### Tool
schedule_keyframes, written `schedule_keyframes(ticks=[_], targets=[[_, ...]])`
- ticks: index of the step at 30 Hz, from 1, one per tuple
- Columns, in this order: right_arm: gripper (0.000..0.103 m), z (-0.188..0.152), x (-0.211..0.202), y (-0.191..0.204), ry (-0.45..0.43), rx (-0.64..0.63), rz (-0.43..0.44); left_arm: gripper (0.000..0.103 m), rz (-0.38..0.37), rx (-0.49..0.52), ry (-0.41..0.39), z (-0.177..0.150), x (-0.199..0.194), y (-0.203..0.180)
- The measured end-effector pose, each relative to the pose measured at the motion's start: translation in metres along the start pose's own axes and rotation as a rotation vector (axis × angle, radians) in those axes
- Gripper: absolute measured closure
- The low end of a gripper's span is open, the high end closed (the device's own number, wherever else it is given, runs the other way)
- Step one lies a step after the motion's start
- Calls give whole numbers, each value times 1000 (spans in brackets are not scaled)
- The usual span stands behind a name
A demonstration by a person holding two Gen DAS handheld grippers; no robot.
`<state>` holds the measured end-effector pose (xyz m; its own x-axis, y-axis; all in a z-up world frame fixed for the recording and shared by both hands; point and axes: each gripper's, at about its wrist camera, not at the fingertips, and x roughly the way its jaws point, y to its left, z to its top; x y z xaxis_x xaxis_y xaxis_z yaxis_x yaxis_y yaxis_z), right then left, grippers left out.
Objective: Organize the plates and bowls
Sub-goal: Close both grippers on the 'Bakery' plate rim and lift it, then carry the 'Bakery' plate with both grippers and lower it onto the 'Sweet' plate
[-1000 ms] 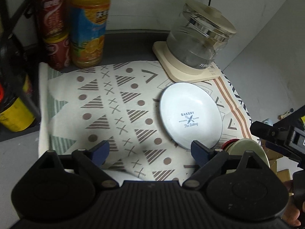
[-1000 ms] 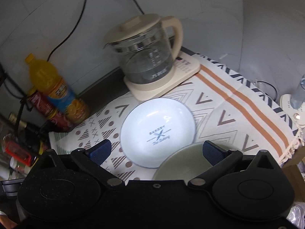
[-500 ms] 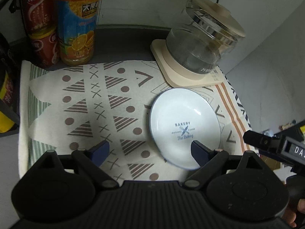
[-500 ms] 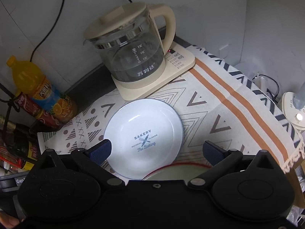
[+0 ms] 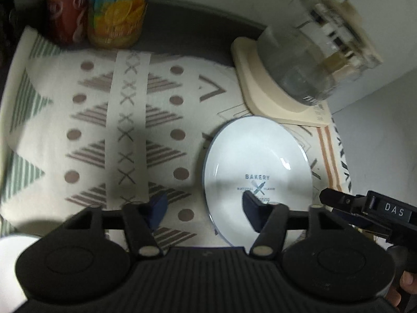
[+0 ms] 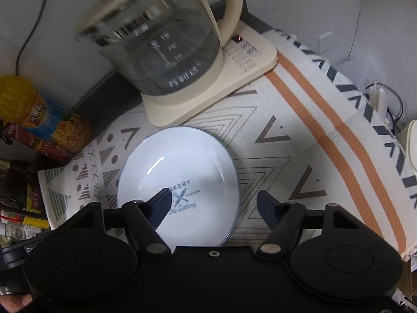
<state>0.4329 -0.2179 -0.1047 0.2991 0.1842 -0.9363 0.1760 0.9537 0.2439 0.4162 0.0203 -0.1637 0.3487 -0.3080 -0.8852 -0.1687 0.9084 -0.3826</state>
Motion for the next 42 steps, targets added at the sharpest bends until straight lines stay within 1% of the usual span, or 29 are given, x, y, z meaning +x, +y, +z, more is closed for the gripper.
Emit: schedule_keyframes(ticks=[2, 3, 5, 8, 12, 14, 17, 20, 28, 35, 42], targets=[[44, 3, 10, -5, 36, -1, 0, 51, 1, -15, 10, -1, 8, 0], [46, 5, 15, -9, 52, 3, 6, 53, 1, -23, 17, -1, 12, 0], [55, 8, 24, -14, 84, 11, 16, 63, 2, -39, 34, -3, 19, 0], [62, 12, 36, -19, 128, 26, 20, 72, -2, -66, 51, -5, 28, 0], [70, 14, 48, -25, 180, 37, 26, 78, -4, -87, 66, -6, 36, -3], [77, 14, 54, -27, 208, 46, 36, 83, -6, -97, 73, -7, 40, -5], [83, 15, 60, -31, 225, 62, 56, 86, -7, -96, 79, -8, 46, -7], [86, 16, 66, -33, 238, 66, 52, 88, 1, -98, 76, -8, 49, -8], [88, 18, 69, -34, 237, 68, 66, 90, -12, -98, 59, -7, 46, -7], [95, 20, 48, -28, 155, 54, 105, 91, -39, -66, -1, 1, 24, -5], [95, 19, 27, -14, 83, 31, 118, 91, -66, -44, -45, 6, 4, -3]])
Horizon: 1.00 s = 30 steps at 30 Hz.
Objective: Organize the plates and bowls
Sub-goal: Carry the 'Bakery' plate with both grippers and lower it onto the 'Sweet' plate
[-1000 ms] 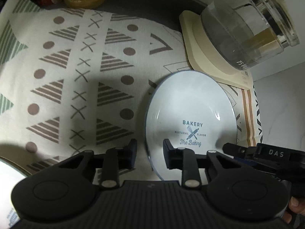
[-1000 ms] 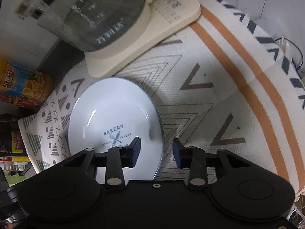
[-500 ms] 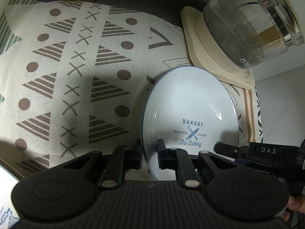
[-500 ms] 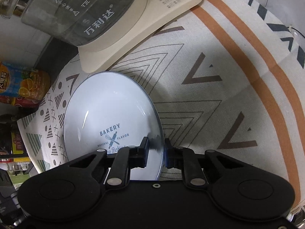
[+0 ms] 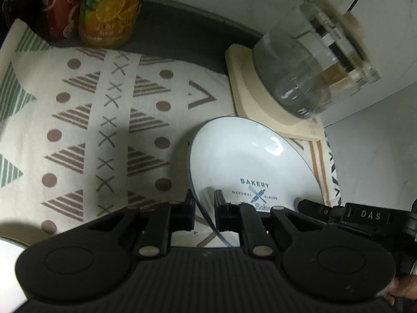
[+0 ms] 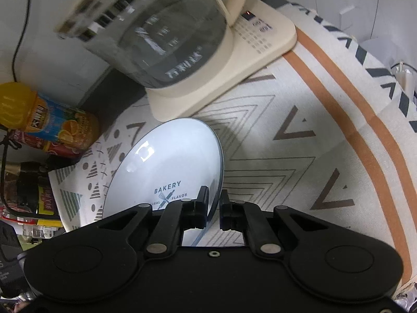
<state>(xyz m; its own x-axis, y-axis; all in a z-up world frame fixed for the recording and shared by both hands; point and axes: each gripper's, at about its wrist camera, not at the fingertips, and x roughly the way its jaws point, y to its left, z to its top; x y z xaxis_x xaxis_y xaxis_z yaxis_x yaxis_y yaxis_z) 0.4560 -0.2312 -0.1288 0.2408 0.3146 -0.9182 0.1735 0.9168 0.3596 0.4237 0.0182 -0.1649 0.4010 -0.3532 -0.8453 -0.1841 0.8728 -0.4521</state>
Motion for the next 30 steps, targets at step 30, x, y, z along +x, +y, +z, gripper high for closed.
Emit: schedule_keyframes(ticks=[30], targets=[[94, -96, -37, 94, -169, 8, -11, 91, -52, 148, -34, -19, -94, 68]])
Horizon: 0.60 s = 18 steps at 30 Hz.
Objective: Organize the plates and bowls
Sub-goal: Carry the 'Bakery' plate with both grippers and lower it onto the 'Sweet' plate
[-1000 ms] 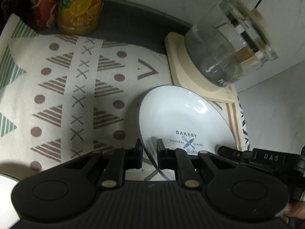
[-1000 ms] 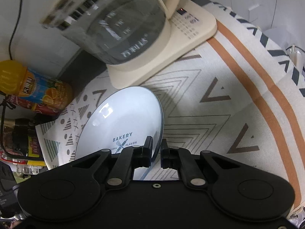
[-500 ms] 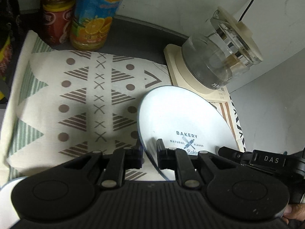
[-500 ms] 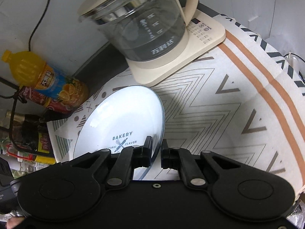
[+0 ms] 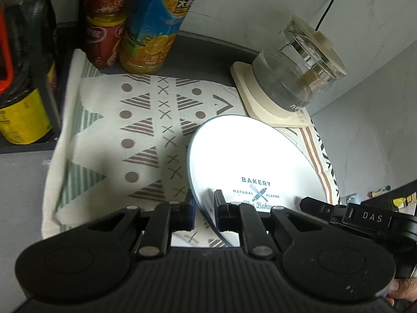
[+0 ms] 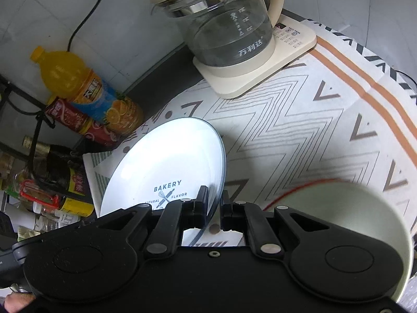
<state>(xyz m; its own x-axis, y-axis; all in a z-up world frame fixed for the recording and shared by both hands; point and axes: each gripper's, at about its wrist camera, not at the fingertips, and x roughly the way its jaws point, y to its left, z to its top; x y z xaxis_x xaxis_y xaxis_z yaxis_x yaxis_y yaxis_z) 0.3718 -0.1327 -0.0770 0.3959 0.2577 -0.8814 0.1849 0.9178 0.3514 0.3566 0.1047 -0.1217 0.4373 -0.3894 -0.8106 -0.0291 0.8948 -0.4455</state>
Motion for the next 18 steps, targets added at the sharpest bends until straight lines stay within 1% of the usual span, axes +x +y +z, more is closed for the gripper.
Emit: schedule_keyframes(ticks=[4, 8, 11, 18], targets=[[94, -16, -3, 10, -3, -5, 0, 91, 3, 0, 2, -7, -10, 9], [93, -31, -5, 20, -2, -27, 3, 91, 13, -4, -14, -15, -22, 17], [93, -42, -8, 27, 0, -56, 13, 91, 14, -26, -28, -23, -31, 24], [92, -65, -12, 38, 9, -143, 43, 91, 57, -99, -66, -53, -51, 33]])
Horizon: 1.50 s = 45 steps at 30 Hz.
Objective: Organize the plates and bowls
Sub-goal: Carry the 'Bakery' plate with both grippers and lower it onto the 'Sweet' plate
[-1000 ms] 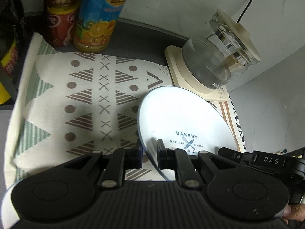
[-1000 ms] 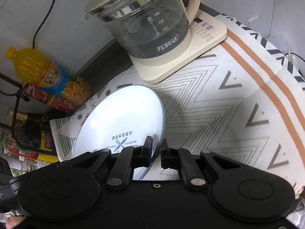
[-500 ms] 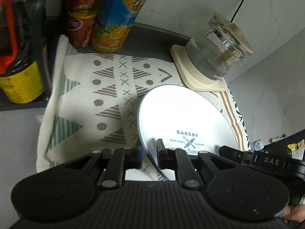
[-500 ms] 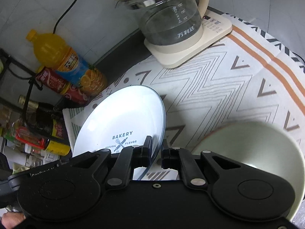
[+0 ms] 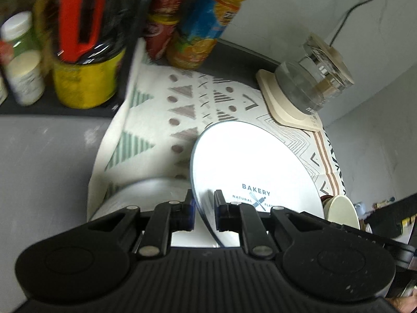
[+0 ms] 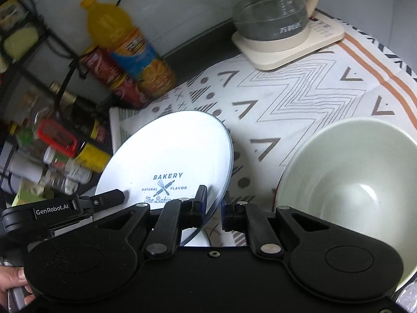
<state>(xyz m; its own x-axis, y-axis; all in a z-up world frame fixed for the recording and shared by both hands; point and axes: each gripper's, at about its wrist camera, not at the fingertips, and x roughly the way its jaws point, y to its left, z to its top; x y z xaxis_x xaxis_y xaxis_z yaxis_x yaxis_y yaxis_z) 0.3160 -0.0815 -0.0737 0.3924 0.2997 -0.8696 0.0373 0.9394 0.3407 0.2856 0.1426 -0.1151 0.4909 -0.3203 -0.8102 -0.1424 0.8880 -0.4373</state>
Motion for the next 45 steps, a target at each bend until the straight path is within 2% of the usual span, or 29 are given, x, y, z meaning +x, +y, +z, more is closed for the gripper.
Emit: schedule_keyframes(ticks=[13, 22, 36, 45], targets=[[92, -38, -4, 19, 48, -152, 24, 91, 96, -65, -7, -53, -21, 20], [92, -56, 2, 24, 78, -214, 0, 91, 112, -103, 24, -80, -17, 33], [91, -82, 13, 42, 76, -333, -77, 89, 135, -131, 43, -96, -13, 50], [84, -91, 21, 51, 84, -368, -115, 88, 172, -117, 53, -93, -8, 50]])
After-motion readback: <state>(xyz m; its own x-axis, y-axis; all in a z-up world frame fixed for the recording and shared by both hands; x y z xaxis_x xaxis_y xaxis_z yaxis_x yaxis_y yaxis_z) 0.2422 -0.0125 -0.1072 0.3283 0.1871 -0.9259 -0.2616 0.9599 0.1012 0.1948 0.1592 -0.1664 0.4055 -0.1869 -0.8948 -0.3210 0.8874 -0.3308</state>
